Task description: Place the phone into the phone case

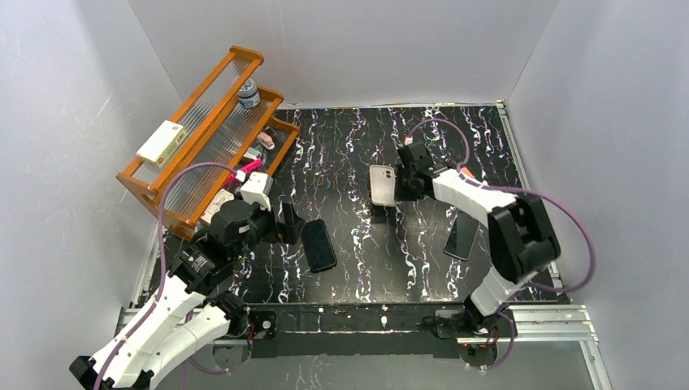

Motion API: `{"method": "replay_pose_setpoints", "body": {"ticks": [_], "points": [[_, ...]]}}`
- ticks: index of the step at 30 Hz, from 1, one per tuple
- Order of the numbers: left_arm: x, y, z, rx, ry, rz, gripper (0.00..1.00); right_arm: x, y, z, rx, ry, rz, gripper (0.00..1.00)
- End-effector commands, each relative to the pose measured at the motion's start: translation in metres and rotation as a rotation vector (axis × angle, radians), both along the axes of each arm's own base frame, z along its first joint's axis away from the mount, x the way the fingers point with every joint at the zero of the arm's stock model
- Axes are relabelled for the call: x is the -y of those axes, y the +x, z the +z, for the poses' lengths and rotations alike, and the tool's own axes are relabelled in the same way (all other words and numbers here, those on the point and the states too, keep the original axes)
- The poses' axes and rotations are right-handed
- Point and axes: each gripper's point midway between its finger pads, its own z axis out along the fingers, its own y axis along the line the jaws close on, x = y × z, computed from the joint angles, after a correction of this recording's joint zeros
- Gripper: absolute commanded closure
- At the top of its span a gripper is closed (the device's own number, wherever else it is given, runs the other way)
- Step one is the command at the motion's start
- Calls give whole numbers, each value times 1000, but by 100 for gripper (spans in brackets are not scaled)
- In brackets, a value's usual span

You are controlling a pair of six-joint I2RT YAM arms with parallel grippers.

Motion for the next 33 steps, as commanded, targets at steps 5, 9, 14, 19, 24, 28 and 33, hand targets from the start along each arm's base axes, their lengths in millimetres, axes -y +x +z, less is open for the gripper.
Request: {"method": "replay_pose_setpoints", "body": {"ticks": [5,9,14,19,24,28,33], "points": [[0,3,-4,-4,18,2,2,16,-102,1,-133,-9,-21,99],[0,3,-5,-8,18,-1,2,26,-135,-4,-185,2,-53,99],[2,2,-6,-13,19,-6,2,44,-156,-13,-221,-43,-96,94],[2,2,-6,-12,16,-8,2,49,-157,-7,-213,-54,-134,81],[2,2,-5,-10,14,-7,2,55,-153,-2,-215,-77,-202,60],[2,2,-4,-7,12,-8,2,64,-145,2,-190,-114,-270,37],[1,1,-4,-5,8,-7,2,97,-132,11,-168,-196,-400,7]]}}
